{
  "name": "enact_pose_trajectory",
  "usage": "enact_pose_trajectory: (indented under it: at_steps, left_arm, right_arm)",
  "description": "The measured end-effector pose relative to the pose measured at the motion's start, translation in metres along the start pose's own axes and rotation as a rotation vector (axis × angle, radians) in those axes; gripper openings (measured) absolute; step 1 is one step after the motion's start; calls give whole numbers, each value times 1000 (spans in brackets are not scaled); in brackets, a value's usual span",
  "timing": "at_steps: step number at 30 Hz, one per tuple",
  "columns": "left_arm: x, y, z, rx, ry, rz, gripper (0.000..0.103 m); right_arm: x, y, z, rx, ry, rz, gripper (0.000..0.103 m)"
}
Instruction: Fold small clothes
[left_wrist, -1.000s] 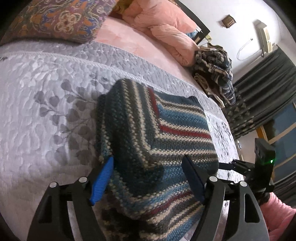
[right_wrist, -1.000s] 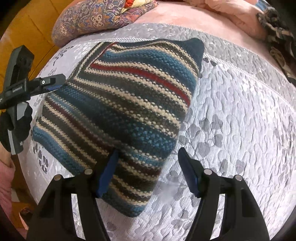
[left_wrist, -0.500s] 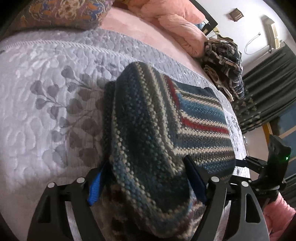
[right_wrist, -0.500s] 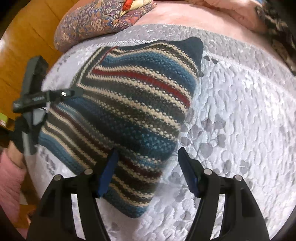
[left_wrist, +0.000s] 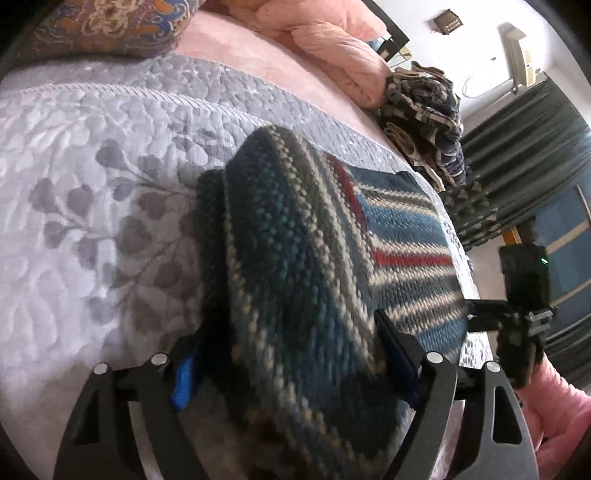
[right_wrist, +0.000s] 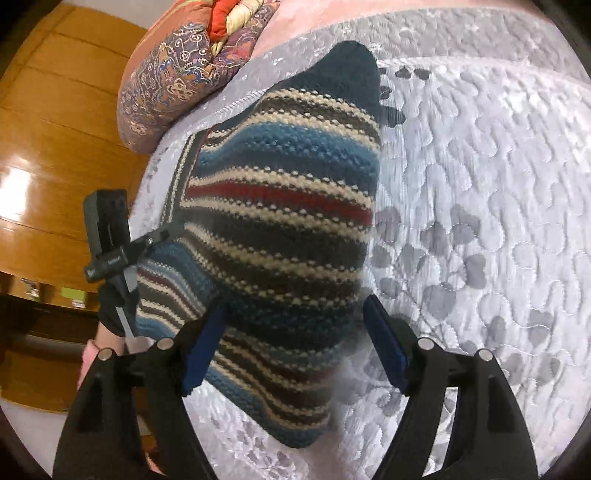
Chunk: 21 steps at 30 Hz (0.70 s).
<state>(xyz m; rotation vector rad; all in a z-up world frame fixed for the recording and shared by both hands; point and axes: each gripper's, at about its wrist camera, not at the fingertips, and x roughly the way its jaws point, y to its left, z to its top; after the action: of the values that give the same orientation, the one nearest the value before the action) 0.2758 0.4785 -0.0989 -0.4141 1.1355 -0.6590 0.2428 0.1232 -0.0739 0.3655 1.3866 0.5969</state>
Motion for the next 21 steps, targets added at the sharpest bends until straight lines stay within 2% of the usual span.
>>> enact_pose_trajectory:
  at_steps: [3, 5, 8, 12, 15, 16, 17, 19, 21]
  left_arm:
    - [-1, 3, -4, -15, 3, -7, 88]
    - [8, 7, -4, -34, 15, -13, 99]
    - [16, 0, -2, -25, -3, -9, 99]
    - [27, -10, 2, -23, 12, -49, 98]
    - [31, -11, 2, -13, 17, -46, 86]
    - [30, -9, 1, -23, 8, -50, 78]
    - [28, -4, 0, -41, -5, -62, 70]
    - [26, 0, -5, -61, -20, -91, 61]
    - [26, -1, -8, -61, -35, -102, 57]
  right_arm:
    - [0, -1, 3, 0, 1, 25, 78]
    - [3, -1, 7, 1, 7, 43, 80]
    - [6, -2, 10, -1, 3, 61, 83]
    - [16, -8, 14, 14, 5, 98, 88]
    - [28, -10, 19, 23, 21, 135, 91]
    - [32, -11, 20, 28, 23, 149, 90]
    - [35, -12, 20, 37, 23, 166, 88]
    - [37, -13, 19, 42, 18, 177, 76]
    - [30, -11, 16, 15, 8, 176, 62]
